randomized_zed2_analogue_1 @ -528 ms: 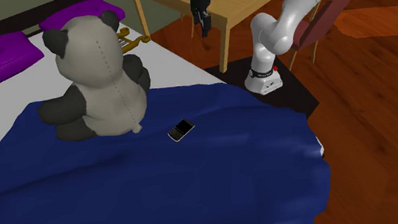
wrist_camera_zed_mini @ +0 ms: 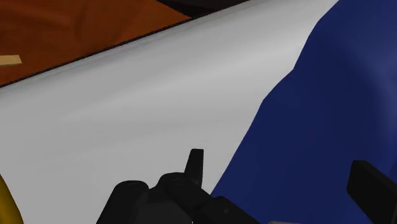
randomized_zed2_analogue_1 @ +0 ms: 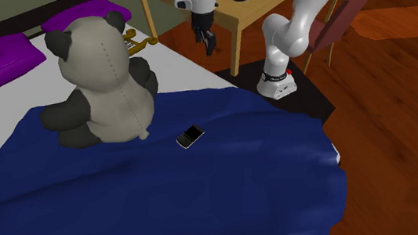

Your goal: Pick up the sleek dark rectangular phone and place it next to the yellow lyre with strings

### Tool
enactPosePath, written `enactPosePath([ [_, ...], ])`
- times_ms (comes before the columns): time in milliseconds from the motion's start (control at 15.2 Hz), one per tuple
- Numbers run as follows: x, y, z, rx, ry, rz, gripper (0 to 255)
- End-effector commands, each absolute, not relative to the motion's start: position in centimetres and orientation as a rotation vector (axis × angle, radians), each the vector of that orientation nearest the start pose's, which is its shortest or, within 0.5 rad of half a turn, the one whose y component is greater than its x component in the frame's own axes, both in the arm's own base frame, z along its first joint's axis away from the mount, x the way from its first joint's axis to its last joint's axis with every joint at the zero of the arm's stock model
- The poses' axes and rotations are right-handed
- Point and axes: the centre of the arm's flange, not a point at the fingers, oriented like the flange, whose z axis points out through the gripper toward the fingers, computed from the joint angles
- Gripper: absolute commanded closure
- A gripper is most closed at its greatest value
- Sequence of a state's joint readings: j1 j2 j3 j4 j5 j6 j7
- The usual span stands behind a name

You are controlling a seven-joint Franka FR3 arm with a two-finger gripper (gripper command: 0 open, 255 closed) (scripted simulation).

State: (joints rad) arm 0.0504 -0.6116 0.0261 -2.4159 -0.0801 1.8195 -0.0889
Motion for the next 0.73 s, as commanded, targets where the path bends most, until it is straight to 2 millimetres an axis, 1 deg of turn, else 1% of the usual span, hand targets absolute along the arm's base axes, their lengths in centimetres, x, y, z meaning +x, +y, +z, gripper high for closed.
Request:
enactPosePath([
  [0, 38.5, 3.9, 51.0, -3.211, -0.353, -0.028, 0],
  [330, 41.9, 8.4, 47.9, -3.181, -0.505, -0.038, 0],
  [660, 44.8, 13.1, 44.8, -3.144, -0.654, -0.047, 0],
])
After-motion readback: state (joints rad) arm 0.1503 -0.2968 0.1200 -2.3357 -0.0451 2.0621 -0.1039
